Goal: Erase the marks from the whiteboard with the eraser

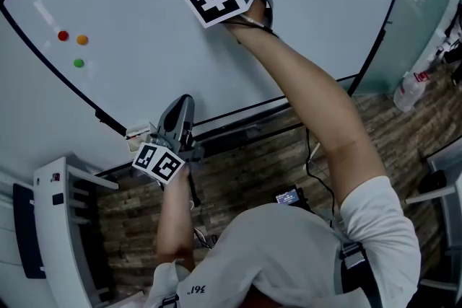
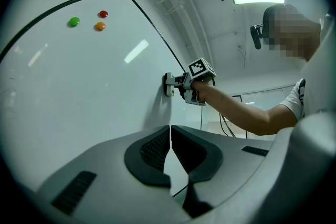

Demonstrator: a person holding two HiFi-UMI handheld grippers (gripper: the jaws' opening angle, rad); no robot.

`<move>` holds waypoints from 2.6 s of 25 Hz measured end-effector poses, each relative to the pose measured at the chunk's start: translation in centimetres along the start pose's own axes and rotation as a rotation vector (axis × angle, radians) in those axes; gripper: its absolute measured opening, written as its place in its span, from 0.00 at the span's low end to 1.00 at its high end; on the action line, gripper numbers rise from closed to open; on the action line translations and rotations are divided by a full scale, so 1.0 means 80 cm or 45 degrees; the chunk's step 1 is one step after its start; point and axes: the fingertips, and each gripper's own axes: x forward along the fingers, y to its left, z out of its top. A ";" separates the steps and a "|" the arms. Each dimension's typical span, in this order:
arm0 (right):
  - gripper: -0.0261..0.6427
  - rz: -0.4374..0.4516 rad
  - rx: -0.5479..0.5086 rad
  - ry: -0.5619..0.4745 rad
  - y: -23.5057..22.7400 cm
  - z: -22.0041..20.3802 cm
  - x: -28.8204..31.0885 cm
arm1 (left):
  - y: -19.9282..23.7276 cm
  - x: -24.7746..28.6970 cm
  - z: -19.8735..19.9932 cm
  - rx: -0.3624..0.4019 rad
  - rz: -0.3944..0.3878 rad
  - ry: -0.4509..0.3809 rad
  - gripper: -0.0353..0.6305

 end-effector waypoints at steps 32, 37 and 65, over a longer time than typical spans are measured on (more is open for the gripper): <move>0.41 -0.304 0.084 0.095 -0.260 -0.122 -0.052 | -0.061 0.063 -0.040 0.020 -0.029 0.067 0.06; 0.41 -0.322 0.076 0.087 -0.279 -0.142 -0.068 | -0.060 0.065 -0.045 0.018 -0.027 0.076 0.06; 0.41 0.018 0.375 -0.063 -0.204 -0.234 -0.186 | -0.124 0.104 -0.078 -0.022 -0.167 0.115 0.06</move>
